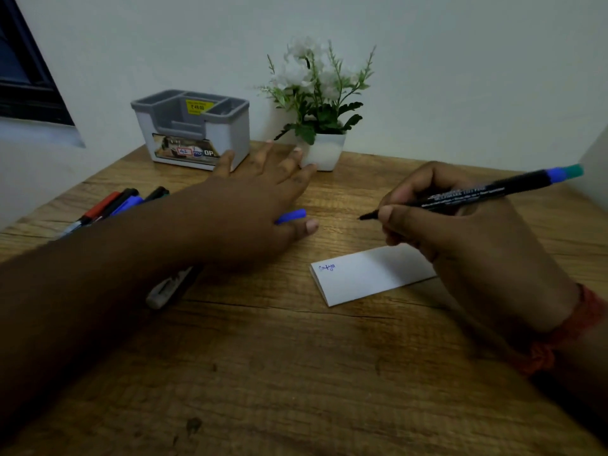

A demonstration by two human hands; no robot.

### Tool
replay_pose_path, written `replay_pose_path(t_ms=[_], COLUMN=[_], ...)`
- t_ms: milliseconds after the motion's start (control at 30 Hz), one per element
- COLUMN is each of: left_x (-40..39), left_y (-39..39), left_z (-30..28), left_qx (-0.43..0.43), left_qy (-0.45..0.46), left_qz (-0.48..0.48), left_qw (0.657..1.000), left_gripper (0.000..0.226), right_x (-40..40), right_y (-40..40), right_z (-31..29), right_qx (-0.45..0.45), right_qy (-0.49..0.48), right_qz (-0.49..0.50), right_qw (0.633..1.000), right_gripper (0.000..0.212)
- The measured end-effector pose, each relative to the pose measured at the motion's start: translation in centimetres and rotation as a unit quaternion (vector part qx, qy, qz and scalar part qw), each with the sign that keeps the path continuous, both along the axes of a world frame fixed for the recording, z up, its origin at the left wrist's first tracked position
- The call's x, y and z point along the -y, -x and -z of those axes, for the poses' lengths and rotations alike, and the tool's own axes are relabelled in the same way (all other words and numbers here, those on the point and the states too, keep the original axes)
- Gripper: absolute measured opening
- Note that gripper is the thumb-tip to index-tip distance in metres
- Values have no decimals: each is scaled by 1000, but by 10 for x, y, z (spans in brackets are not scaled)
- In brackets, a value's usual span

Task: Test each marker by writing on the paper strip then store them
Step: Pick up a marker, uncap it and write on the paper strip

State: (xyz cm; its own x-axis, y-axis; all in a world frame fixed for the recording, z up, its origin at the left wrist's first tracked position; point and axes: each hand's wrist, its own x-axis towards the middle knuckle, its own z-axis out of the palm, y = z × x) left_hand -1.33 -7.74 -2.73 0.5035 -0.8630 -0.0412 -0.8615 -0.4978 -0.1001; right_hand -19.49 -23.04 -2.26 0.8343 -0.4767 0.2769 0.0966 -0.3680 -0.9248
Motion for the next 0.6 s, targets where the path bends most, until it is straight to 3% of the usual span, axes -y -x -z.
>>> replay_pose_path(t_ms=[200,400,600], left_x=[5,10,13], left_y=[1,5,7], left_z=[-3,0,-3], left_qx=[43,25,-12], left_qy=[19,68,168], left_qz=[1,11,47], left_qw=[999,997,985], left_gripper=[54,22,13], right_x=[7,5,8], right_y=[-3,-4,-5], right_z=[5,10,10], right_qx=[7,-5,14], right_qy=[29,-2,-49], right_qz=[40,5,-20], right_qw=[999,1000,998], right_gripper=[10,13,12])
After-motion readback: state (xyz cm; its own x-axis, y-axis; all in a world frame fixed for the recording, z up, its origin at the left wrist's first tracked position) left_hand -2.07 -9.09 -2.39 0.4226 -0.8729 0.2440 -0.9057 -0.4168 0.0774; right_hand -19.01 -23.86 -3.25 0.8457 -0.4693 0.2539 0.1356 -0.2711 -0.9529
